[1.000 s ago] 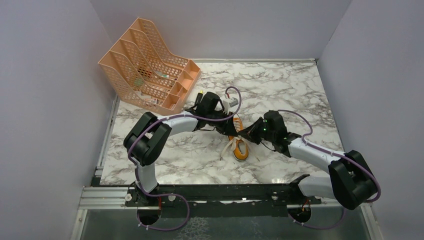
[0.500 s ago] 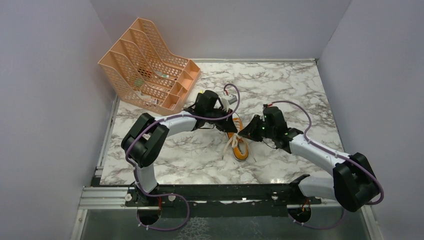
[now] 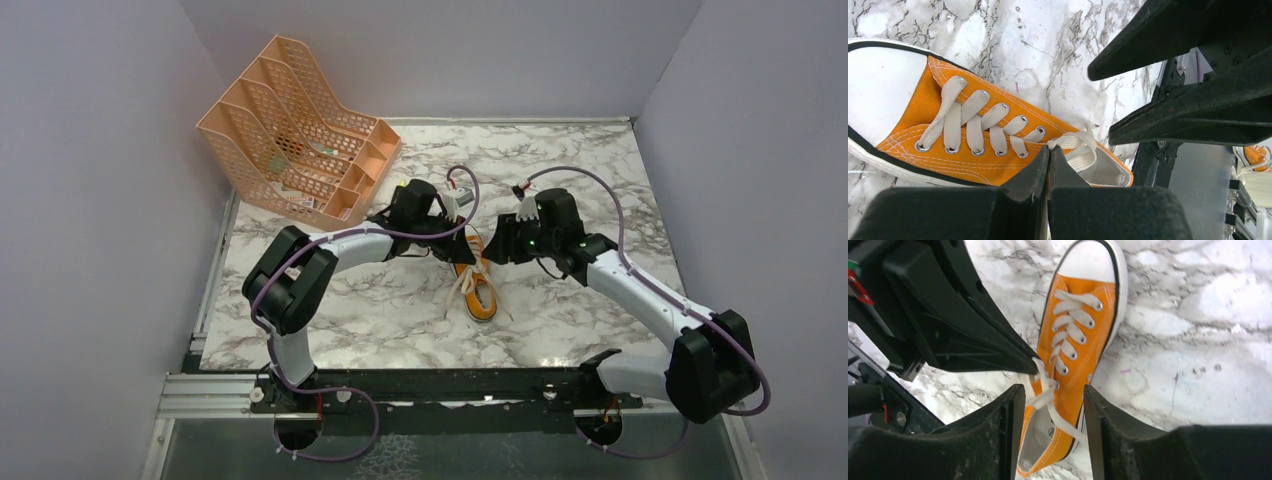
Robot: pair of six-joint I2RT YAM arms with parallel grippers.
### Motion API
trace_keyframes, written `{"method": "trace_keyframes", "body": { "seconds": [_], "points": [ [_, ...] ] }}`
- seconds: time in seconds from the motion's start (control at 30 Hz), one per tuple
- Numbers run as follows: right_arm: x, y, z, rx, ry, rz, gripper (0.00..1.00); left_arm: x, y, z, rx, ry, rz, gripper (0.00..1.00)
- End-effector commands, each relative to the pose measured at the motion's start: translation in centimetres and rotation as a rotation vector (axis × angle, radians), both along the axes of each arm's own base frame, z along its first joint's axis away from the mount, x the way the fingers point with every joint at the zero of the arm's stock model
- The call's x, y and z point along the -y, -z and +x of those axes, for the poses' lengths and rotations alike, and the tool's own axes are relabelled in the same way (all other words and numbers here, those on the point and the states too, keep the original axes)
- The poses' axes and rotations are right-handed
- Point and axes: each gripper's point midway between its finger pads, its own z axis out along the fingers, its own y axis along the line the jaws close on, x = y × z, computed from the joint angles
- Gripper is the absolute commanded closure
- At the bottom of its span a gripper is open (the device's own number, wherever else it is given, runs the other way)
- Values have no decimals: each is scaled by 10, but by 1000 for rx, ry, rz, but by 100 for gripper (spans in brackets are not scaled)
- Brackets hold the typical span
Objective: Tie the shoes
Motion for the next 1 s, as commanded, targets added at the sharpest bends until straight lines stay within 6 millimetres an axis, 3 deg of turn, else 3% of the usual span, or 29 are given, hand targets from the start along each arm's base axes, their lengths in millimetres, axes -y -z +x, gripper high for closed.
{"method": "trace_keyframes", "body": {
  "seconds": [0.0,0.13,0.4,0.7,0.97],
  "points": [
    [-20,-10,14,147,-239,-10,54,4,-18,6,20,4,-46,100],
    [-32,-11,25,219,-325,22,59,3,-17,6,7,-7,-52,100],
    [-47,-6,10,227,-456,95,59,2,-21,8,-9,-22,-71,100],
    [-20,10,23,230,-310,11,54,1,-17,6,-21,-16,-63,100],
    [-31,14,17,224,-386,69,61,2,-19,6,-20,-15,-72,100]
  ]
}}
